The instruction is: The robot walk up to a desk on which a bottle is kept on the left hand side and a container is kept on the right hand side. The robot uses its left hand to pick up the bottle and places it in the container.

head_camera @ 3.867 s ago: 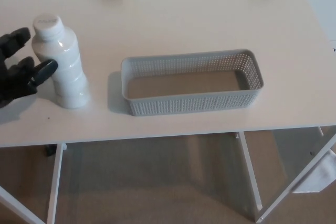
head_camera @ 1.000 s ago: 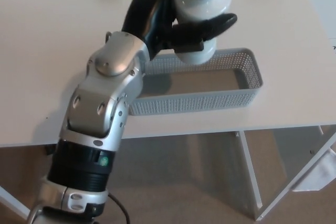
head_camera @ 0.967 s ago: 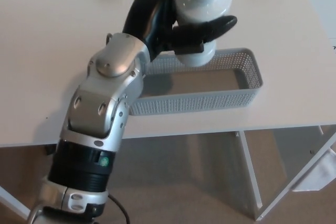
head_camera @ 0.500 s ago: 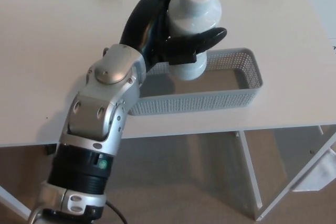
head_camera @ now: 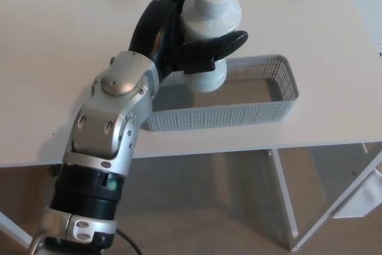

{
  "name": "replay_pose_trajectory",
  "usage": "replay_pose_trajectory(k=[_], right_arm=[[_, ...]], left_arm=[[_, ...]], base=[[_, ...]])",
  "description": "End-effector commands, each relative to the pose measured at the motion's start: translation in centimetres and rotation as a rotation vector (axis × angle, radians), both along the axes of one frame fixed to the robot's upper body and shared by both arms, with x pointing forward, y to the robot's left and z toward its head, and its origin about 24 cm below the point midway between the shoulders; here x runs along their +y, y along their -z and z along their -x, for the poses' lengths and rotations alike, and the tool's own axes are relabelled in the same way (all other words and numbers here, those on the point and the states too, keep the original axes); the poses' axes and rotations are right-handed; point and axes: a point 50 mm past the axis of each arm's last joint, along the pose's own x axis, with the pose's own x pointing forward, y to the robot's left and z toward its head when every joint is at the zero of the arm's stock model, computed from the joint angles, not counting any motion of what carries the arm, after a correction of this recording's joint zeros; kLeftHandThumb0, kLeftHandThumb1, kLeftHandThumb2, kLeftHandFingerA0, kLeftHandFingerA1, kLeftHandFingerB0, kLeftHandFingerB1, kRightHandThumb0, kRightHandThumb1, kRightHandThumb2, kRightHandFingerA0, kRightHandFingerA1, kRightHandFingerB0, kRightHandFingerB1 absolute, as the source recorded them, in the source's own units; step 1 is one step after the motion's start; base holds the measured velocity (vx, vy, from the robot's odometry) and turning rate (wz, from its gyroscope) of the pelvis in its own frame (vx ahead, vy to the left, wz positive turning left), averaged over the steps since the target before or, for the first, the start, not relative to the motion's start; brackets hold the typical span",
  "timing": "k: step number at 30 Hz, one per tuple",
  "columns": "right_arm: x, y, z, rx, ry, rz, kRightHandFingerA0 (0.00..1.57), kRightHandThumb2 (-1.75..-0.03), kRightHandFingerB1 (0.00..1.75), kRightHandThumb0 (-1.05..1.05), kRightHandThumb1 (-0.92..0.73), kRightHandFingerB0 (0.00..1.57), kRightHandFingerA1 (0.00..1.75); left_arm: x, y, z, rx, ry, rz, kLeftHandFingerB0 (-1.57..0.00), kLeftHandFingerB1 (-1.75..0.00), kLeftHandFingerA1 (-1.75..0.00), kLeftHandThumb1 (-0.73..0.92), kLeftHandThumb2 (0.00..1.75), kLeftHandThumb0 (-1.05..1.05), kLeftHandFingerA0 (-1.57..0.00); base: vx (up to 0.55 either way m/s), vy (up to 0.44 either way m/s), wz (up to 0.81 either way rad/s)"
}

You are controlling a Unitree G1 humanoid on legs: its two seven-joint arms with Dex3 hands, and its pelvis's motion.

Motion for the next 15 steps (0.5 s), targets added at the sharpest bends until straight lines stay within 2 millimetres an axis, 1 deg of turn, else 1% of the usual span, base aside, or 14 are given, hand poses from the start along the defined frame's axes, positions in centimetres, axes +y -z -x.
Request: replay_pose_trajectory(k=[1,2,3,9,15], right_arm=[[-0.68,-0.47,-0.02,0.0,0.004,0.016,1.04,-0.54,0.48,-0.46,-0.24,0.85,0.54],[-0.67,-0.47,-0.02,0.0,0.005,0.014,1.04,-0.54,0.49,-0.46,-0.24,0.85,0.54],[-0.66,-0.48,-0.04,0.0,0.003,0.018,1.04,-0.55,0.49,-0.46,-0.25,0.85,0.54],[-0.61,-0.51,-0.15,-0.001,-0.001,0.02,1.02,-0.55,0.48,-0.47,-0.25,0.85,0.53],[-0.55,-0.46,-0.19,-0.004,0.001,0.02,1.01,-0.56,0.51,-0.48,-0.22,0.87,0.54]], left_arm=[[0.43,0.06,0.17,-0.016,0.009,-0.102,-0.03,-0.18,-0.26,0.57,0.64,-0.55,-0.06],[0.43,0.08,0.22,-0.013,0.022,-0.109,0.0,-0.07,-0.1,0.47,0.8,-0.7,0.0],[0.49,0.09,0.26,-0.013,0.028,-0.119,0.0,0.0,0.0,0.5,0.81,-0.78,0.0],[0.83,0.24,0.34,-0.019,0.046,-0.156,0.0,0.0,0.0,0.53,0.84,-0.82,0.0],[1.15,0.47,0.46,-0.016,0.055,-0.149,0.0,0.0,0.0,0.52,0.85,-0.83,0.0]], base=[[0.0,0.0,0.0],[0.0,0.0,0.0],[0.0,0.0,0.0],[0.0,0.0,0.0],[0.0,0.0,0.0]])
